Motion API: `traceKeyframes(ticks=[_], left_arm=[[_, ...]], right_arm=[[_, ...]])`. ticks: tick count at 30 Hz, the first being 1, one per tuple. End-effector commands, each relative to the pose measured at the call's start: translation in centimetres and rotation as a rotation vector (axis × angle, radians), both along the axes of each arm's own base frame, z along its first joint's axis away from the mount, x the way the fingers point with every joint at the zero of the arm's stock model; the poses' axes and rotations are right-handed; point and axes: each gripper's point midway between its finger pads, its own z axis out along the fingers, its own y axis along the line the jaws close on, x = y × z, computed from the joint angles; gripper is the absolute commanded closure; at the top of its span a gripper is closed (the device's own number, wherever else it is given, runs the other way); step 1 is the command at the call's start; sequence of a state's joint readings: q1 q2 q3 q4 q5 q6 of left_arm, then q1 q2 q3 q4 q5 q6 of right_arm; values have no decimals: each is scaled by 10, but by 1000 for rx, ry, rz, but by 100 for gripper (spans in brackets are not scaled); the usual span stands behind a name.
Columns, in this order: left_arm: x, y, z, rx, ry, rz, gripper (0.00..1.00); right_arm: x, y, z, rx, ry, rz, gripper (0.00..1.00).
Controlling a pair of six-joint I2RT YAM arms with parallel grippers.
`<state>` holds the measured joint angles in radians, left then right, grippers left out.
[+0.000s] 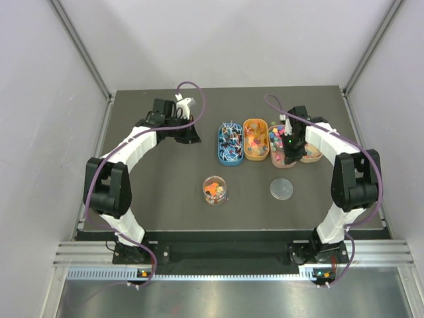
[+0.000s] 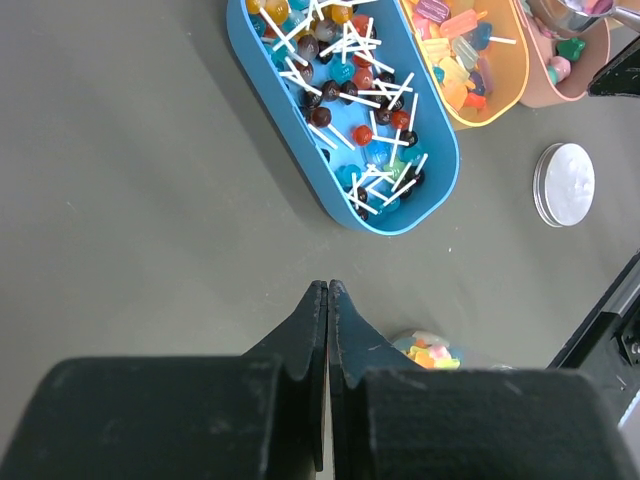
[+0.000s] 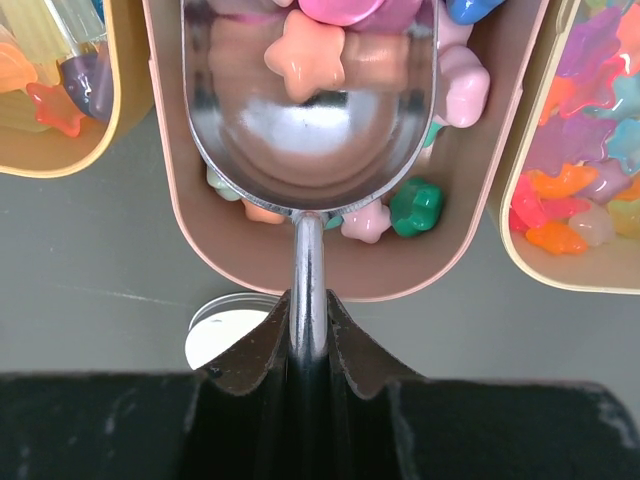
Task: Pack the candies
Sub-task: Scoop the fake candies from the storage box.
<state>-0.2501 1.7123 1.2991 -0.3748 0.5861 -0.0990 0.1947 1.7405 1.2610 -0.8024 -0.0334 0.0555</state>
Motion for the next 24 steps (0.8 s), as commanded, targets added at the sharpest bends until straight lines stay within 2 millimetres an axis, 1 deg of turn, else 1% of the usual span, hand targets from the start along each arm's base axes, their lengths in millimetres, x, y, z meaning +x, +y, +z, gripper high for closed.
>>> traceKeyframes(ticks=[1,4,5,6,10,11,15,18,19,24], left_arm=[[6,-2,14,-27,-39,-1,100],[6,-2,17,-27,-41,3,100],[5,-1,17,-23,-37,3,100],[5,-1,18,-19,-38,3,100],[2,2,21,-1,-46,-5,100],[2,2,22,2,-50,-7,100],[2,3,28,13,-68,-12,100],[6,3,32,21,-86,-9,100],[7,3,35,21,-93,-7,100],[3,-1,36,37,-105,-27,100]], right_arm=[[8,9,-8,58,2,34,100],[11,11,-4,79,-26,42,100],[13,12,-6,89,-47,32,100],[15,14,0,103,-76,30,100],[19,19,-2,129,-134,8,100],[15,17,-6,127,-124,-3,100],[12,12,-6,108,-149,-9,100],[13,8,-8,88,-169,-6,100],[16,7,-8,87,-185,-6,100],[14,1,-21,74,-203,-29,100]])
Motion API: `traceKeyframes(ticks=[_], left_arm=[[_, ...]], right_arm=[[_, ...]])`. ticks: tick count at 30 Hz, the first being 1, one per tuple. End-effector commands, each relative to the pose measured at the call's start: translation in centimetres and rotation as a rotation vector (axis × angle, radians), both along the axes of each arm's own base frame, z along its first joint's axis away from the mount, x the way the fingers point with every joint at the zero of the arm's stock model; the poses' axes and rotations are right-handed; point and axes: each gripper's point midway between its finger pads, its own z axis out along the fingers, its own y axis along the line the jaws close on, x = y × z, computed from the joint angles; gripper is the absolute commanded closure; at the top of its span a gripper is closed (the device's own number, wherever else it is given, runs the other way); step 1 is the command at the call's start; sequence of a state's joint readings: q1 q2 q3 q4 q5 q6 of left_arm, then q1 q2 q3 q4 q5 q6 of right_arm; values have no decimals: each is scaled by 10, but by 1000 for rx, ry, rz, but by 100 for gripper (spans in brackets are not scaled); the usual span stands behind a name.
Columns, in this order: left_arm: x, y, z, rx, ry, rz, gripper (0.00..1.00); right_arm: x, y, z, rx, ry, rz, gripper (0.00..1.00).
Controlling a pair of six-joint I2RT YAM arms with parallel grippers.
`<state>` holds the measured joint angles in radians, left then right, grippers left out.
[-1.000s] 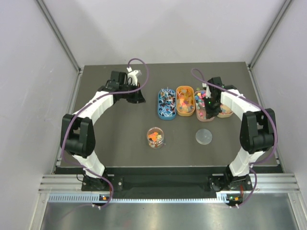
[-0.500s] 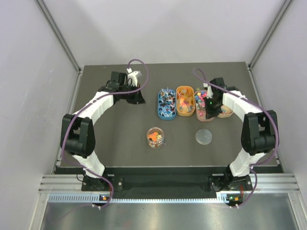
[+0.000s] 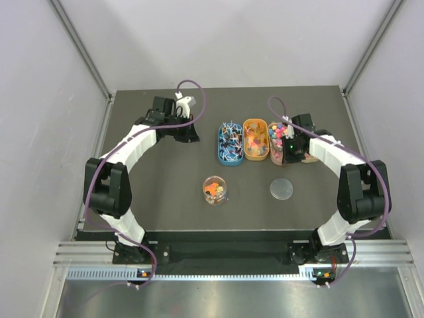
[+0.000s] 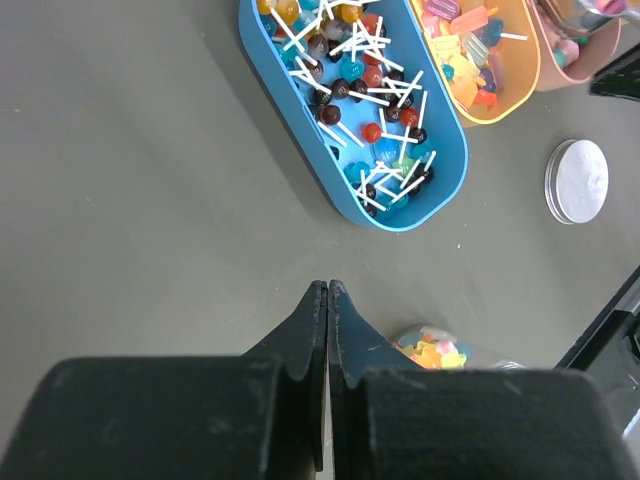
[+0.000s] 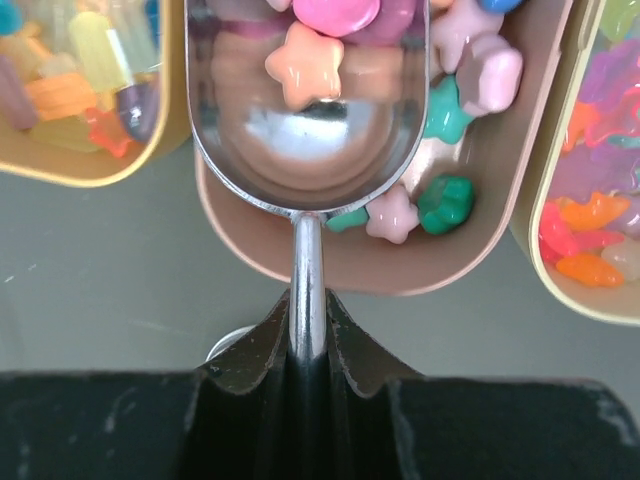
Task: Pack the candies
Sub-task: Scoop the fake candies from the storage box.
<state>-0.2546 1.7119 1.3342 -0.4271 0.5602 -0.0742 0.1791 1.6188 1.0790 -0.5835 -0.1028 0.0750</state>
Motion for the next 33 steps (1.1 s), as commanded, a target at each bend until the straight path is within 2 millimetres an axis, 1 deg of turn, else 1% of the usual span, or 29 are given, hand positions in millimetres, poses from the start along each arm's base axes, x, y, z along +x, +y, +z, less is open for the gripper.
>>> traceKeyframes(ticks=[1,3,4,7,8,13,16,17,18,19,20,21,22,24,25,26,28,30,31,32,33], left_arm=[[0,-3,30,10,-92,-30,100],[-2,-4,31,20,-100,-42,100],[-3,-4,31,23,-102,-45,100],[-4,-2,33,37,-107,-40,100],[-5,-1,36,39,-115,-35,100],[-5,2,38,62,-143,-51,100],[-2,4,42,74,-163,-47,100],[-1,4,44,77,-171,-44,100],[0,4,48,75,-179,-46,100],[1,4,49,78,-185,-41,100],[2,5,50,79,-187,-41,100],[3,5,53,80,-195,-39,100],[3,6,55,82,-201,-36,100],[4,7,59,90,-219,-34,100],[3,8,62,92,-226,-34,100],[4,11,63,102,-237,-26,100],[2,14,66,112,-247,-20,100],[-1,17,66,118,-249,-17,100],[-2,19,69,116,-257,-13,100],[-4,20,69,117,-255,-11,100],[-7,21,65,124,-250,-13,100]], right_arm=[[9,-8,-25,-25,-59,-34,100],[6,-12,-29,-26,-63,-50,100],[1,-13,-36,-24,-55,-65,100],[-3,-18,-40,-14,-74,-111,100],[1,-18,-34,-6,-113,-118,100],[16,-22,-22,-5,-234,-134,100],[20,-22,-1,-4,-281,-121,100],[20,-20,10,-4,-300,-111,100],[16,-21,15,-14,-297,-100,100],[19,-20,31,-19,-339,-79,100],[18,-20,39,-22,-356,-67,100],[15,-24,43,-51,-362,-68,100],[17,-24,60,-61,-402,-45,100],[11,-25,72,-74,-405,-24,100],[14,-23,86,-100,-439,25,100],[12,-23,100,-103,-479,38,100],[10,-21,117,-113,-528,73,100],[6,-13,137,-101,-594,112,100],[3,-6,146,-100,-630,148,100],[1,-1,151,-100,-655,172,100],[-1,7,156,-81,-682,211,100]])
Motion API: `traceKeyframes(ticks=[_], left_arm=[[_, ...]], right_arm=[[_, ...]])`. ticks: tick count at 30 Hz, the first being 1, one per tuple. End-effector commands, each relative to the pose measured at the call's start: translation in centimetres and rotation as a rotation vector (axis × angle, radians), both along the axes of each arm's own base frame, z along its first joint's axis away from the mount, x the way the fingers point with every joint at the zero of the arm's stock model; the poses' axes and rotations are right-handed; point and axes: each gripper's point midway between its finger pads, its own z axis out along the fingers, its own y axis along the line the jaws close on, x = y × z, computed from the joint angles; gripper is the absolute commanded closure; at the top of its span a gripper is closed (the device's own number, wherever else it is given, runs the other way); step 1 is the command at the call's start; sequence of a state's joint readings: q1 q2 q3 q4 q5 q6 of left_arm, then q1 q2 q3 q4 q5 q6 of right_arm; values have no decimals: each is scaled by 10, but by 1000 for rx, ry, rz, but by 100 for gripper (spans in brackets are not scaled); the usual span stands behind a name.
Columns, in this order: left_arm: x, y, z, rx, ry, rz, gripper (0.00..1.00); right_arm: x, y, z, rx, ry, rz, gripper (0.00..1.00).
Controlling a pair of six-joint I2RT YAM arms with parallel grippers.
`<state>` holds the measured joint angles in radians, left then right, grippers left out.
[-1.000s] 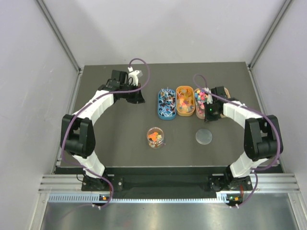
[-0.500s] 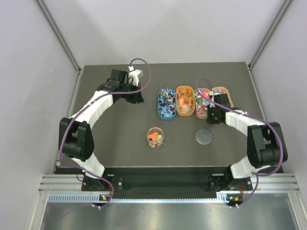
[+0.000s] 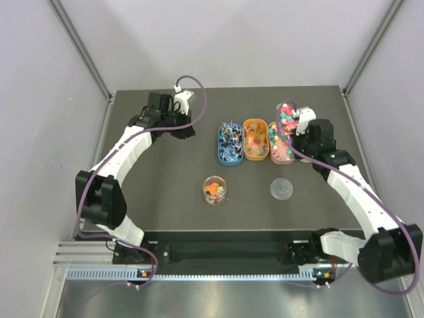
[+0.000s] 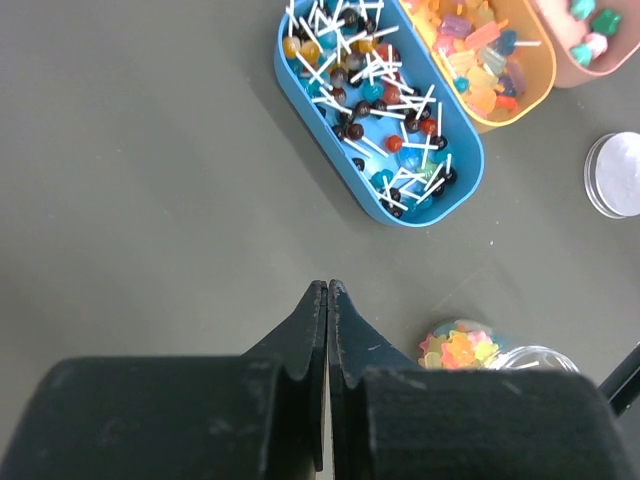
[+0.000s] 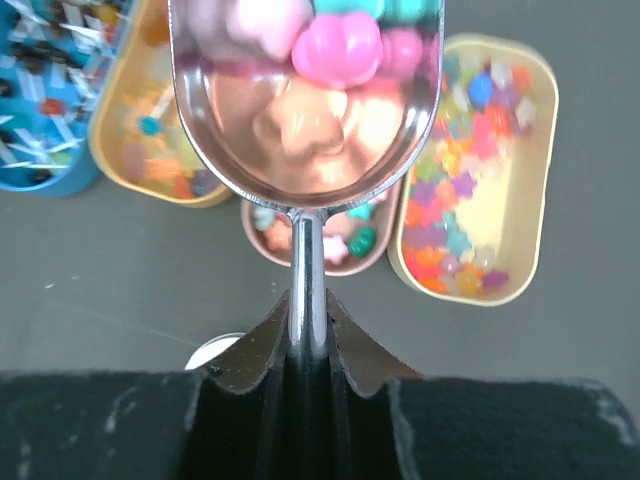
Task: Pack the candies
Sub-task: Scoop the fake candies from the storage box, then place the fake candies in the packing bottle.
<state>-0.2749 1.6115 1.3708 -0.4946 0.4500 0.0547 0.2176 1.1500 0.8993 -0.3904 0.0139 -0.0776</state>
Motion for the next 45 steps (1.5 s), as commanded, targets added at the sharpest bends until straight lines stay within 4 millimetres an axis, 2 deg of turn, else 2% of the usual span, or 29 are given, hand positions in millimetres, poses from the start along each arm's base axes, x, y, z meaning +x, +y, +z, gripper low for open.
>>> traceKeyframes(ticks=[1,2,4,7,9,13,20,21,27,33,39,45], left_arm=[[-8,9,28,5,-87,5,100],[-10,11,26,6,-86,8,100],[-15,13,21,7,-80,11,100],[-22,15,20,-2,-81,13,100],[-25,15,20,-8,-87,14,100],[-31,19,25,-7,-104,26,100],[-46,32,15,-6,-92,65,100],[-48,34,18,-11,-99,70,100],[-59,47,19,-18,-109,104,100],[-64,52,23,-31,-125,118,100],[-65,51,26,-49,-137,116,100],[-67,49,30,-70,-153,107,100]], right_arm=[[-5,31,53,-30,-190,194,100],[-9,40,55,-32,-202,249,100],[-32,68,50,-70,-193,487,100],[-65,90,38,-148,-136,704,100],[-81,93,32,-177,-84,779,100],[-99,108,34,-219,-95,897,100],[-120,136,25,-315,-65,1092,100],[-120,139,27,-336,-70,1110,100],[-125,150,8,-419,7,1204,100],[-121,148,-11,-513,85,1247,100],[-107,143,-15,-636,132,1242,100],[-99,138,-3,-766,142,1244,100]])
